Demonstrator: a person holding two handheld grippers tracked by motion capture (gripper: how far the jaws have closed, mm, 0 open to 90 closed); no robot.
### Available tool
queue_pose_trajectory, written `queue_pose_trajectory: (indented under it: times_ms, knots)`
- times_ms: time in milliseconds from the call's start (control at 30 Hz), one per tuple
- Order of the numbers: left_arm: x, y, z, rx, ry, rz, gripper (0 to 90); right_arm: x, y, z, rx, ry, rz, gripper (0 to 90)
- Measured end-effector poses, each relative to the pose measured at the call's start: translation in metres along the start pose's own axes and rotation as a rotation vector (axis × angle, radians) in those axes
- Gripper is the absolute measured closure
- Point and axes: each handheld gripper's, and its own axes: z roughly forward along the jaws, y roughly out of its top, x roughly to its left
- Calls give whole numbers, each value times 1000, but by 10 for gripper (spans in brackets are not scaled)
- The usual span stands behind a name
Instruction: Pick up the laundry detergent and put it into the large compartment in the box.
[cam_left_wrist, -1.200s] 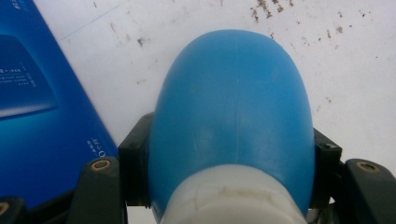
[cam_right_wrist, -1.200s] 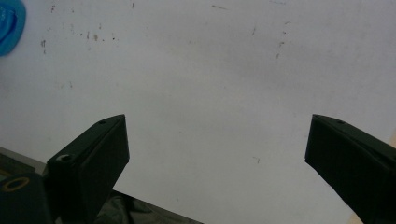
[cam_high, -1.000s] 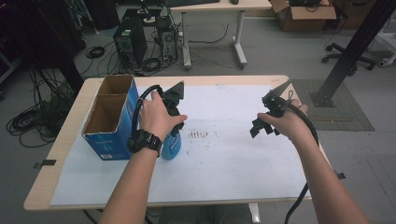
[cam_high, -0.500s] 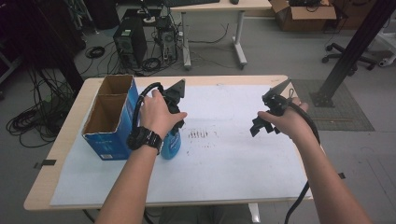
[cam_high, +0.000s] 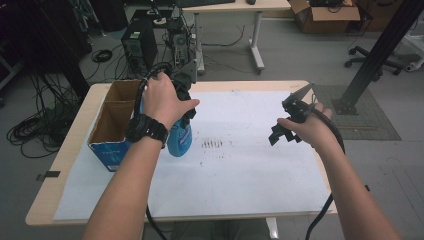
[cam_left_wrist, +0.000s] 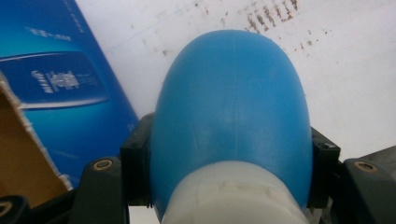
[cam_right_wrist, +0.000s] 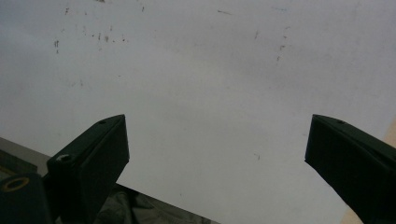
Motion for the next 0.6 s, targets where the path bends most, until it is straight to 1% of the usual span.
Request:
queue_pose_trajectory:
  times_ms: [33, 67, 100, 167, 200, 267, 300, 333, 367, 433, 600]
  knots:
    - [0, 0, 0, 0, 0, 0, 374, 0, 0, 0, 0, 0, 0, 66]
    - [1, 1, -8, -7, -3, -1, 374, 0, 0, -1, 0, -1, -2, 66]
    - [1, 1, -8, -7, -3, -1, 374, 0, 0, -1, 0, -1, -2, 66]
    - [1, 2, -16, -11, -5, -5, 374, 1, 1, -1, 1, 0, -1, 65]
    - [2, 4, -23, -15, -1, -3, 374, 1, 1, -2, -2, 1, -1, 65]
    - [3, 5, -31, -17, 6, -7, 374, 1, 2, -2, -3, 6, -4, 64]
    - [3, 5, -31, -17, 6, -7, 374, 1, 2, -2, -3, 6, -4, 64]
    - [3, 5, -33, -18, 8, -9, 374, 1, 2, -3, -4, 7, -3, 64]
    - [4, 6, -41, -22, 13, -11, 374, 1, 2, -3, -3, 8, 0, 63]
    - [5, 7, -44, -23, 15, -11, 374, 1, 3, -3, -3, 9, -3, 64]
    - [11, 8, -68, -42, 15, -23, 374, 0, 4, -3, -2, 10, -3, 62]
